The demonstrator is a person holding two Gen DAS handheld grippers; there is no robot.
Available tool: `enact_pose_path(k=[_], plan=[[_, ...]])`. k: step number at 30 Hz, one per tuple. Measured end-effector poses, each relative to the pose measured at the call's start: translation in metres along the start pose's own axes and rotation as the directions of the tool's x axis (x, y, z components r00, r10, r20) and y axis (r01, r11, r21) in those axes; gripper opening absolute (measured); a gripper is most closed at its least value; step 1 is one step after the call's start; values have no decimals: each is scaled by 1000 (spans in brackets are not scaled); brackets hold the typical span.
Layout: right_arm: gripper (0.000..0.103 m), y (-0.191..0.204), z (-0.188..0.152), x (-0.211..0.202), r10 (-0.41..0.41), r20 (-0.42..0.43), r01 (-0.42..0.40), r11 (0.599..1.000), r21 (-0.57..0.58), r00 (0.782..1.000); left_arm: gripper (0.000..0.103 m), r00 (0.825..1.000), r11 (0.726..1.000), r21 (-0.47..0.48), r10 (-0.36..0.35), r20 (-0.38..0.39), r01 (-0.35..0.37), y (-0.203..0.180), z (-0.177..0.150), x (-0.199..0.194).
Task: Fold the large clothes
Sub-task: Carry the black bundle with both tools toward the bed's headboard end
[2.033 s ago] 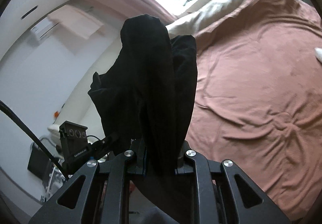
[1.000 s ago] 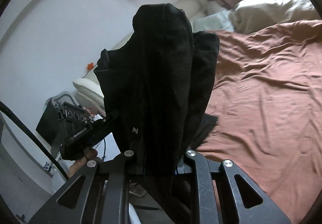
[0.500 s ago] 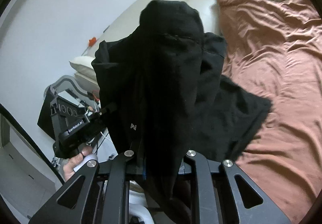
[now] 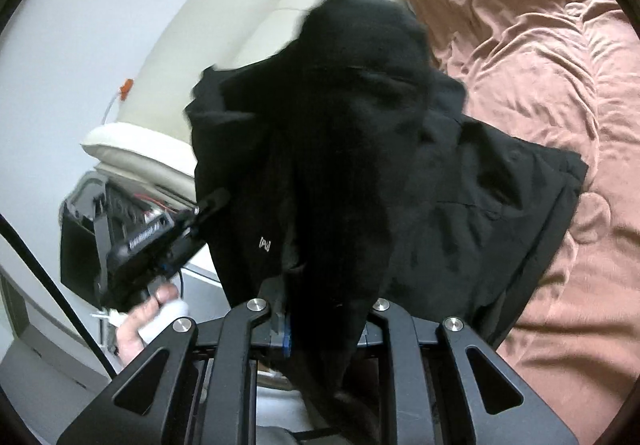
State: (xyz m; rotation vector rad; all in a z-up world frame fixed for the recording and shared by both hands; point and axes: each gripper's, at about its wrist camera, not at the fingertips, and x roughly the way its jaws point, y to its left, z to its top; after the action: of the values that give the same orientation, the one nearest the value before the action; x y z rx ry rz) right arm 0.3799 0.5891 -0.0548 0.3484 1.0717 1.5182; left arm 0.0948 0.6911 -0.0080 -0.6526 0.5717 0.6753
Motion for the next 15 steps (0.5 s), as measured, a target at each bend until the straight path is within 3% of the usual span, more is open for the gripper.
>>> enact_pose_path(k=[9, 13, 15], plan=[[18, -48, 29, 46, -72, -17, 72, 996, 57, 997, 22, 996, 997, 35, 73, -50, -71, -1, 11, 75], [24, -72, 35, 71, -179, -92, 188, 978, 94, 980, 28, 985, 989, 4, 145, -96, -146, 10, 3, 96], [28, -83, 33, 83, -219, -121, 232, 967, 109, 968, 29, 988, 993, -15, 117, -100, -119, 17, -5, 96]])
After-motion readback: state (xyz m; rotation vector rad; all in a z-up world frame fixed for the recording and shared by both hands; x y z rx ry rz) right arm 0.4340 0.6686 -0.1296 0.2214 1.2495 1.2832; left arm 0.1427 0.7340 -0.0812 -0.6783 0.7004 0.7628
